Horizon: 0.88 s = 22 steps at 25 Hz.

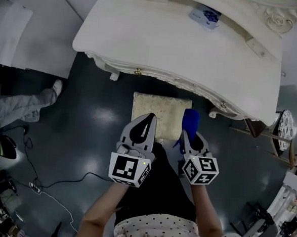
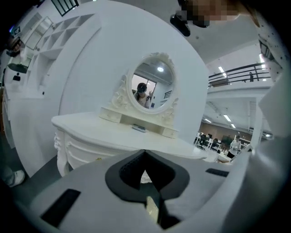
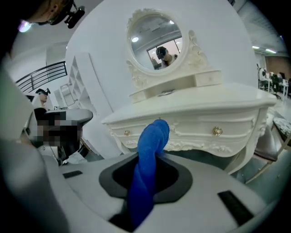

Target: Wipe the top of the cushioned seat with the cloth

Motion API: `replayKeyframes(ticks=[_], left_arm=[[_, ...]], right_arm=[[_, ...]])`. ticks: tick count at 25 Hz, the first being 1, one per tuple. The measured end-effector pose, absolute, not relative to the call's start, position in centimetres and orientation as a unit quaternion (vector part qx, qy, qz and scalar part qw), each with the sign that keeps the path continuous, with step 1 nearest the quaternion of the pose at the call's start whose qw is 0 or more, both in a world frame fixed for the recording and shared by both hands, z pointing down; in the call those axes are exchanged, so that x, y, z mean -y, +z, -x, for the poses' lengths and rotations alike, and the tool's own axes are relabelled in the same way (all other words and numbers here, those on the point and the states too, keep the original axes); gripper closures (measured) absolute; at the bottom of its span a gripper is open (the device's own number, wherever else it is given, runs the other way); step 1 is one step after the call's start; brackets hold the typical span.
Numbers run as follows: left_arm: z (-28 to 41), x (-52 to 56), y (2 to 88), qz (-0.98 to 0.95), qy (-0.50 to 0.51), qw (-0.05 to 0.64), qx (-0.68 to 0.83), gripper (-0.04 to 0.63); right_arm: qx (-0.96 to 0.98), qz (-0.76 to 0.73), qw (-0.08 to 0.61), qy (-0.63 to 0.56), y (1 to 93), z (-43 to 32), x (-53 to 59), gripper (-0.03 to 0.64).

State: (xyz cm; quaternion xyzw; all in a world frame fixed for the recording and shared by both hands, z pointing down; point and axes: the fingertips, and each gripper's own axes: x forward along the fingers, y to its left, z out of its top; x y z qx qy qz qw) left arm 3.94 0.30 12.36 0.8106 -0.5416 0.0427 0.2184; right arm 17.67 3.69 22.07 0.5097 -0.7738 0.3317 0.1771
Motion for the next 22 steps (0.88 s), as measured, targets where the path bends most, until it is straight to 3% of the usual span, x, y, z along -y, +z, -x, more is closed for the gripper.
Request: replayKeyframes(ticks=[13,22], left_arm=[[-6.2,-2.2,-2.2,-0.838,-0.001,0.133,0.529,0.6],[-8.0,-5.0,-7.0,-0.864,-0.015,0.096,0.494,0.6]], right_arm=[[0.791,-0.551,0.082,0.253,4.6,-20.6,-4.4,0.531],[0.803,-0.555,0.065,0.208,-0.5,-20.8,-6.8,0.531]])
